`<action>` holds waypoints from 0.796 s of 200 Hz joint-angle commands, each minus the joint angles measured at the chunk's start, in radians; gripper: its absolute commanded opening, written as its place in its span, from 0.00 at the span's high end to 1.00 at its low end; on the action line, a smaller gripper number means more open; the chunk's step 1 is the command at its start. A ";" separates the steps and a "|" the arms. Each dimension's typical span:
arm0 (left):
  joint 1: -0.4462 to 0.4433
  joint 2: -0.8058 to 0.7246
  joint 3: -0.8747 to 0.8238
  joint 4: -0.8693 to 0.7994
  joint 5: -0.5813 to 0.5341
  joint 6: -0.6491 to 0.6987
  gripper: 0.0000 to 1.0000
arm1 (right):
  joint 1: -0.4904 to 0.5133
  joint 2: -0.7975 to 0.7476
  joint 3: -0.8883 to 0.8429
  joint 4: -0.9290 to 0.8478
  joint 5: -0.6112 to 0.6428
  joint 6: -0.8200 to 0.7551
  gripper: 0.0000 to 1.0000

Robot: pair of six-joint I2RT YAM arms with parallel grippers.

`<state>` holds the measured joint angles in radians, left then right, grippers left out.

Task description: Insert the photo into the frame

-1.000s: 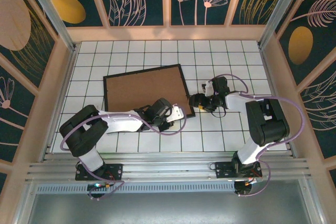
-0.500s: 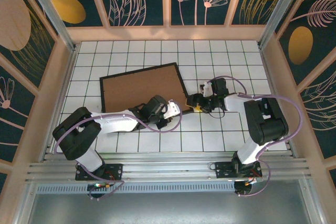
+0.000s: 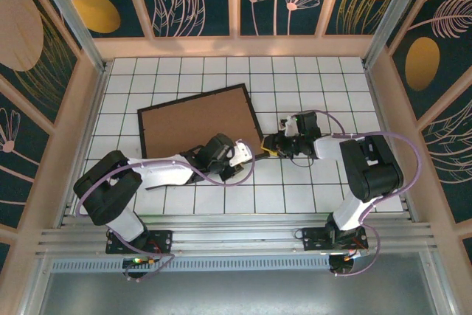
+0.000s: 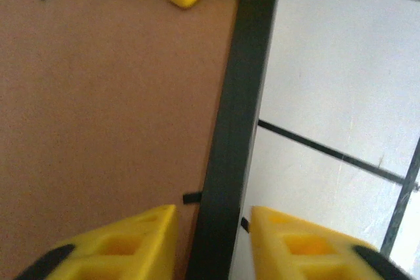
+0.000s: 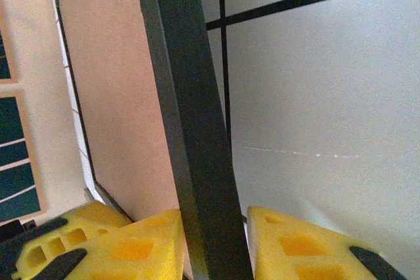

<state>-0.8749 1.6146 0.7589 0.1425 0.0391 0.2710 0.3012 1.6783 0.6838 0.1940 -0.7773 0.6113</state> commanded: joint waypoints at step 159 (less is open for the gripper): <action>-0.148 -0.028 -0.076 0.125 -0.573 0.263 0.32 | -0.008 -0.073 0.023 0.071 -0.093 0.274 0.79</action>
<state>-1.0039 1.5513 0.7013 0.2054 -0.4282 0.4484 0.3008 1.6390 0.6872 0.2100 -0.8284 0.7986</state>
